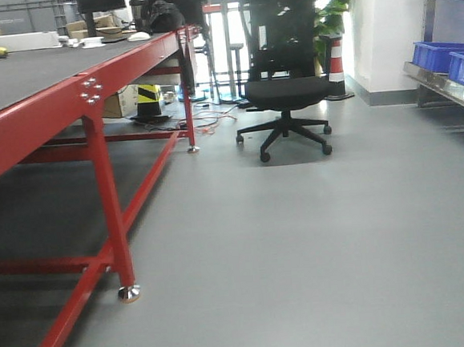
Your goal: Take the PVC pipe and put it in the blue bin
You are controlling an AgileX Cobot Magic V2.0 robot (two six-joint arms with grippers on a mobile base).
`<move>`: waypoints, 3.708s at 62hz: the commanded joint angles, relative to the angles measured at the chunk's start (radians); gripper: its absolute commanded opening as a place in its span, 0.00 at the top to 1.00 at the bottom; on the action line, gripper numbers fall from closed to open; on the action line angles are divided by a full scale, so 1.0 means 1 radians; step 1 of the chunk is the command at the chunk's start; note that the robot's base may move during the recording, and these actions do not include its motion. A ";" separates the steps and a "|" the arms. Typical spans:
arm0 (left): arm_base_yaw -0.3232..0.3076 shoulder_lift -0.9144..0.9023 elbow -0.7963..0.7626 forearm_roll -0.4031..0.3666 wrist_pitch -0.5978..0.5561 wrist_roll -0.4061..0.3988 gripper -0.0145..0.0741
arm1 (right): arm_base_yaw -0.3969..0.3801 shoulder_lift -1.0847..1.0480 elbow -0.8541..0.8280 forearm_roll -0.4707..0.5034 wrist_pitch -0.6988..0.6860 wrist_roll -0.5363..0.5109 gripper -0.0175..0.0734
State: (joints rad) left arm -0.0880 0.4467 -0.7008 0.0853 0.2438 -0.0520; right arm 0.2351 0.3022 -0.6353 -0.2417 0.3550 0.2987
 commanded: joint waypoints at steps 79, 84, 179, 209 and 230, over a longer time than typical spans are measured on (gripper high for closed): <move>-0.005 -0.005 -0.001 0.001 -0.029 -0.001 0.96 | -0.007 -0.003 -0.003 -0.006 -0.019 -0.002 0.99; -0.005 -0.005 -0.001 0.001 -0.029 -0.001 0.96 | -0.007 -0.003 -0.003 -0.006 -0.019 -0.002 0.99; -0.005 -0.005 -0.001 0.001 -0.029 -0.001 0.96 | -0.007 -0.003 -0.003 -0.006 -0.021 -0.002 0.99; -0.005 -0.005 -0.001 0.001 -0.031 -0.001 0.96 | -0.007 -0.003 -0.003 -0.006 -0.021 -0.002 0.99; -0.005 -0.005 -0.001 0.001 -0.031 -0.001 0.96 | -0.007 -0.003 -0.003 -0.006 -0.021 -0.002 0.99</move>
State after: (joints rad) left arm -0.0880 0.4467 -0.7008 0.0853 0.2419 -0.0520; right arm 0.2351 0.3022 -0.6353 -0.2417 0.3550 0.2987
